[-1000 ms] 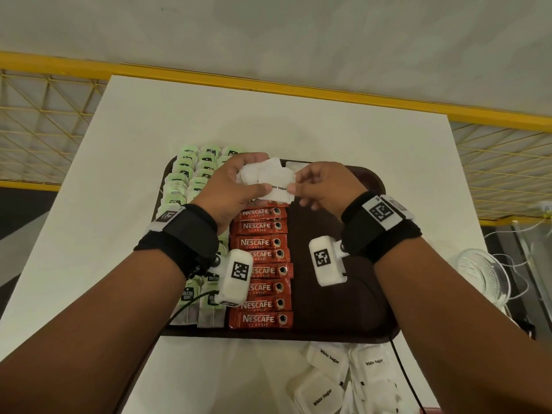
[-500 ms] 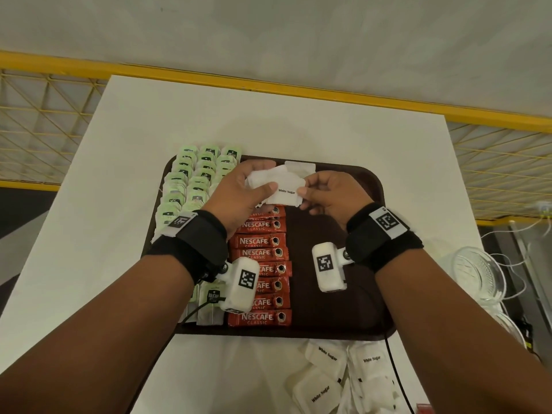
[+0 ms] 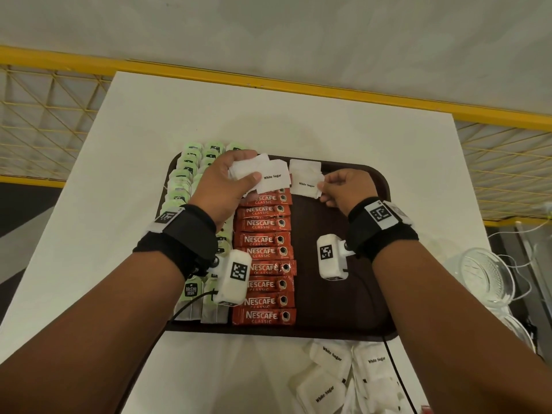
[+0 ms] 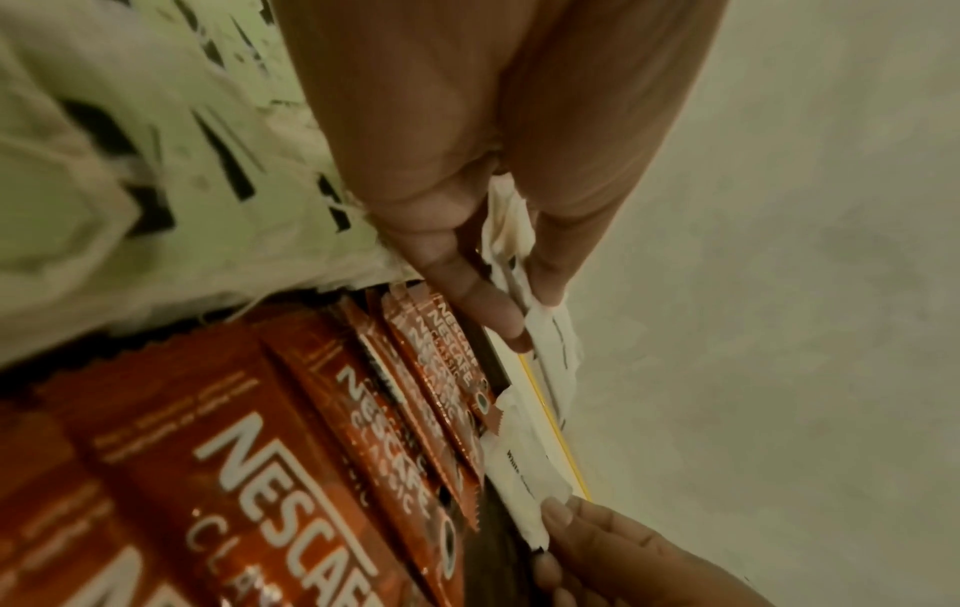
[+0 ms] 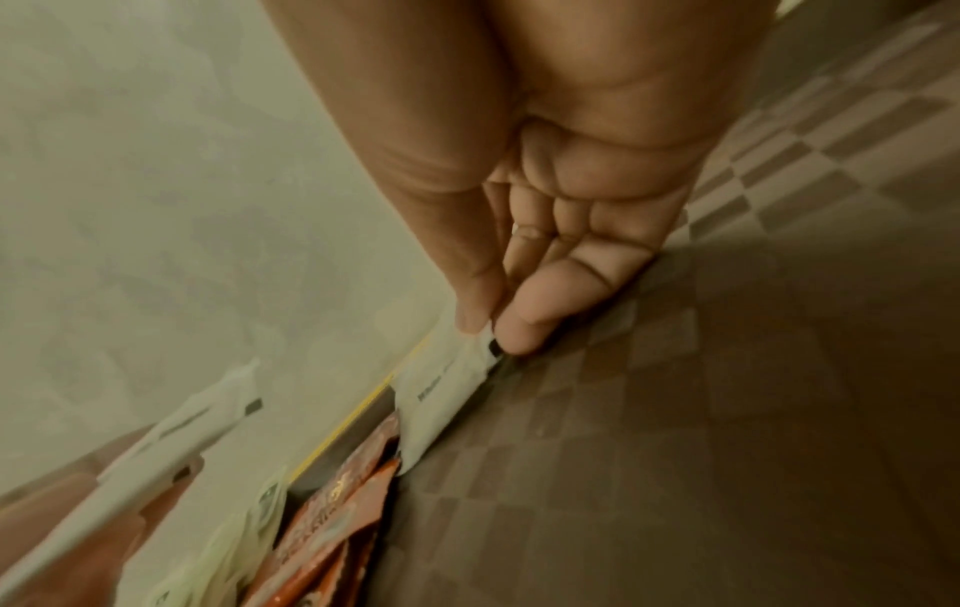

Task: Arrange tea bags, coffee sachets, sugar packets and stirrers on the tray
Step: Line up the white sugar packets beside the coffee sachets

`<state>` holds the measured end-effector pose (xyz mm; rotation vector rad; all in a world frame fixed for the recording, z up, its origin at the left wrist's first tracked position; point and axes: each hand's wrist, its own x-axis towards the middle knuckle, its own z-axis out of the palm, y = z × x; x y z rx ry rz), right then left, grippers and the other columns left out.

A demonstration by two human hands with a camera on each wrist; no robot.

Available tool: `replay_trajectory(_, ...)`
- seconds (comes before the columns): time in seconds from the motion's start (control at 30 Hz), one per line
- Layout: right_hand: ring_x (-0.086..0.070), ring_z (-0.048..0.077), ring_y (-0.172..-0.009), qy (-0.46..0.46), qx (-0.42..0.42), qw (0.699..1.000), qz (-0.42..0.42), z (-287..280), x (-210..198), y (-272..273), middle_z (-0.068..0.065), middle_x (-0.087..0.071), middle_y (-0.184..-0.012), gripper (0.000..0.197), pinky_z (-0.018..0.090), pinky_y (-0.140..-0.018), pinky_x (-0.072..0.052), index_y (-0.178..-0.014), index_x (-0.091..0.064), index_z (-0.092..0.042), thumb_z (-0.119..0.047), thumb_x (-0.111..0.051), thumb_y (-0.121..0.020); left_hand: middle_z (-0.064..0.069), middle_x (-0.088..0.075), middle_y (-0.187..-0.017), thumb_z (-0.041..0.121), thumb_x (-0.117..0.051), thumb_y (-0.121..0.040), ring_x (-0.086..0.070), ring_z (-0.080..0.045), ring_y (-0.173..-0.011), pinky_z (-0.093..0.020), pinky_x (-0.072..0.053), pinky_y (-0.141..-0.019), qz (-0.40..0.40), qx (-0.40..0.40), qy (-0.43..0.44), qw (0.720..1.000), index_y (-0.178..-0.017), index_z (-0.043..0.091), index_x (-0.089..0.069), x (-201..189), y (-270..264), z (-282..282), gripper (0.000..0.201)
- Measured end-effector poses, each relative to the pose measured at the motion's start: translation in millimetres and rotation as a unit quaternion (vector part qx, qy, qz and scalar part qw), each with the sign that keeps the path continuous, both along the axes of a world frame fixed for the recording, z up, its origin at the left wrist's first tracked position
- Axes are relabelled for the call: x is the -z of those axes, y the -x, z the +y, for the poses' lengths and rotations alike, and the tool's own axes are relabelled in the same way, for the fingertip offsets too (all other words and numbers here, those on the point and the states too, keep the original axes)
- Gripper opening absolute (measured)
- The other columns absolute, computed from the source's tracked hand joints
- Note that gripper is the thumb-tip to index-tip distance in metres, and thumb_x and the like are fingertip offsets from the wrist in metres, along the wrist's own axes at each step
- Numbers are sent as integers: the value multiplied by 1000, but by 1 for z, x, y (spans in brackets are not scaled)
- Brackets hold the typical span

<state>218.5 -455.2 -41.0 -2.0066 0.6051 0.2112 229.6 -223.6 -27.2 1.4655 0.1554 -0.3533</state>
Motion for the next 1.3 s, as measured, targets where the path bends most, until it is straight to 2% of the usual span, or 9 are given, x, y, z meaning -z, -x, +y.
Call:
replay_trajectory(0.2,-69,13,-71,69,-7,998,1,2,4,-8,2,-71,-83,9,31,-74,-59,-89,-64,-20,-26,-71,-87,1,-59,-119,2,-65,-90,-66,-17,-102,-27,-60,-68,-6,14,-11,1000,-122,17,-60,0,4,-2,35)
replay_trajectory(0.3,-68,15,-71,114,-2,993,-31,1,-2,-5,0,-69,-77,18,38,-78,-58,-87,-62,-22,-39,-68,-87,4,-59,-114,2,-66,-90,-66,-17,-100,-30,-61,-71,-7,23,-17,1000,-123,17,-60,1,6,-4,36)
replay_trajectory(0.37,-66,11,-72,80,-27,995,-47,6,-12,0,0,-70,-82,25,32,-73,-57,-93,-64,-19,-44,-64,-89,3,-59,-114,3,-66,-90,-66,-18,-100,-28,-61,-69,-10,32,-18,999,-123,16,-60,1,6,-6,36)
replay_trajectory(0.5,-63,7,-65,-51,-131,990,-13,21,-26,10,3,-71,-85,22,21,-61,-52,-100,-66,-14,-29,-72,-86,-2,-59,-119,3,-68,-89,-66,-22,-102,-27,-60,-67,-22,56,-23,998,-123,16,-61,1,6,-14,37)
replay_trajectory(0.67,-66,17,-73,-61,-51,997,-25,7,-15,14,11,-72,-86,21,30,-71,-57,-102,-67,-9,-21,-73,-86,-5,-59,-124,5,-62,-94,-67,-24,-103,-27,-59,-68,-7,34,-15,999,-121,21,-61,-1,8,-13,32)
replay_trajectory(0.83,-66,13,-69,-1,-26,1000,-5,-4,-3,13,6,-71,-82,25,27,-73,-58,-106,-65,-11,-24,-73,-86,-6,-61,-122,5,-60,-95,-69,-27,-100,-25,-58,-65,8,25,-17,1000,-125,19,-59,0,9,-2,33)
replay_trajectory(1.0,-68,15,-68,61,-19,998,-2,1,-1,3,3,-71,-75,18,35,-78,-59,-83,-62,-20,-31,-76,-83,-7,-63,-120,4,-51,-97,-70,-28,-97,-27,-59,-64,21,31,-35,999,-124,20,-60,-2,12,-1,32)
replay_trajectory(1.13,-62,10,-62,118,-35,992,23,3,0,-3,-1,-68,-67,21,38,-83,-57,-82,-65,-18,-36,-76,-82,-3,-67,-112,3,-39,-99,-74,-20,-86,-28,-59,-65,35,53,-24,998,-121,21,-61,-4,13,-3,35)
replay_trajectory(1.3,-65,18,-79,154,-34,987,-19,4,-5,0,0,-68,-81,34,41,-83,-56,-89,-65,-16,-48,-71,-82,-2,-58,-123,-1,-46,-98,-69,-21,-99,-29,-61,-69,16,95,-46,994,-127,20,-57,-7,14,-5,38)
